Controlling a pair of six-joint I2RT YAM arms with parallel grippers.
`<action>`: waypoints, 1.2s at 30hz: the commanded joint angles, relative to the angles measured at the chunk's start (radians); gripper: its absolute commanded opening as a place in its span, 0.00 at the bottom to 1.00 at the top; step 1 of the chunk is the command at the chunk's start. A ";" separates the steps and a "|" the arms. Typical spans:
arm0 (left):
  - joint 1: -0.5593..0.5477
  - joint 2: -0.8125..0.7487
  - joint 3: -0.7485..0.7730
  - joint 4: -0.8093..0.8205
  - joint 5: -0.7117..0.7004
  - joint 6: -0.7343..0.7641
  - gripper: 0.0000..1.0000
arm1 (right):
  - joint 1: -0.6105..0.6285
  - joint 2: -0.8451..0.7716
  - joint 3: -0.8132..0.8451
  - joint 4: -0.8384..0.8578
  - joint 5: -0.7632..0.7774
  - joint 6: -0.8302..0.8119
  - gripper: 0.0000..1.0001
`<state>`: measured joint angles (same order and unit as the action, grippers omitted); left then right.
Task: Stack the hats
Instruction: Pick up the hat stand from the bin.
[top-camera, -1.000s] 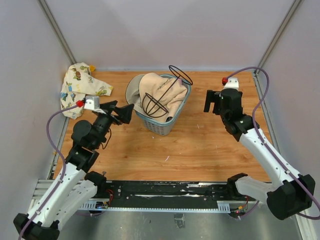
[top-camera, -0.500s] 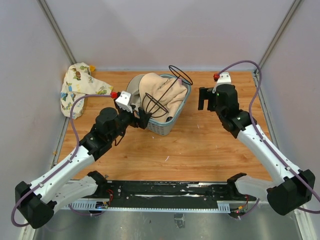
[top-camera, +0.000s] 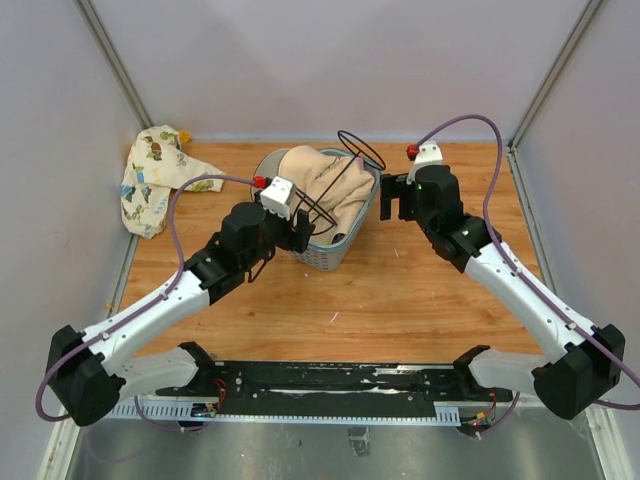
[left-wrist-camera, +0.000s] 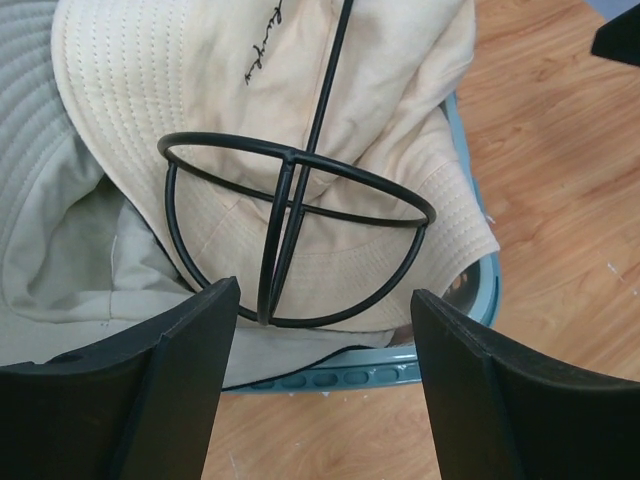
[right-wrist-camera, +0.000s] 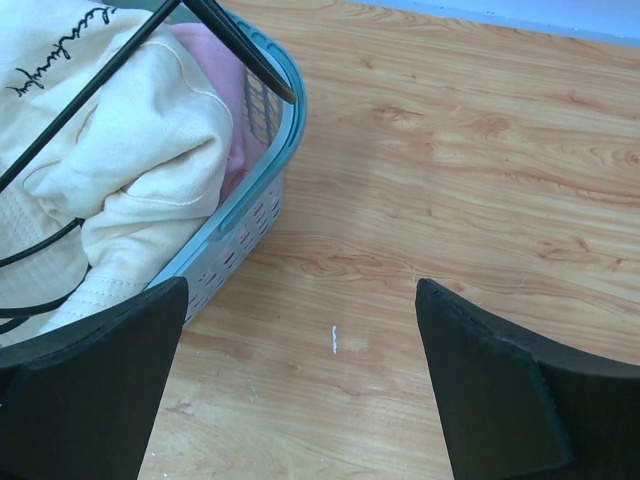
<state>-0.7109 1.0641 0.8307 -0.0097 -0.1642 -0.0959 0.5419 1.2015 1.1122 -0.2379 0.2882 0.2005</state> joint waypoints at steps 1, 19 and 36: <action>-0.017 0.056 0.042 0.010 -0.071 0.028 0.71 | 0.024 -0.009 0.047 0.015 0.008 -0.015 0.96; -0.021 0.168 0.136 0.076 0.000 0.130 0.12 | 0.058 -0.021 0.072 0.035 -0.011 -0.033 0.71; -0.024 0.127 0.284 0.045 0.081 0.183 0.01 | 0.145 -0.019 0.137 0.030 0.034 -0.087 0.61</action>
<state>-0.7227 1.2404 1.0332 -0.0376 -0.1295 0.0536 0.6582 1.1957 1.2049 -0.2214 0.3000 0.1467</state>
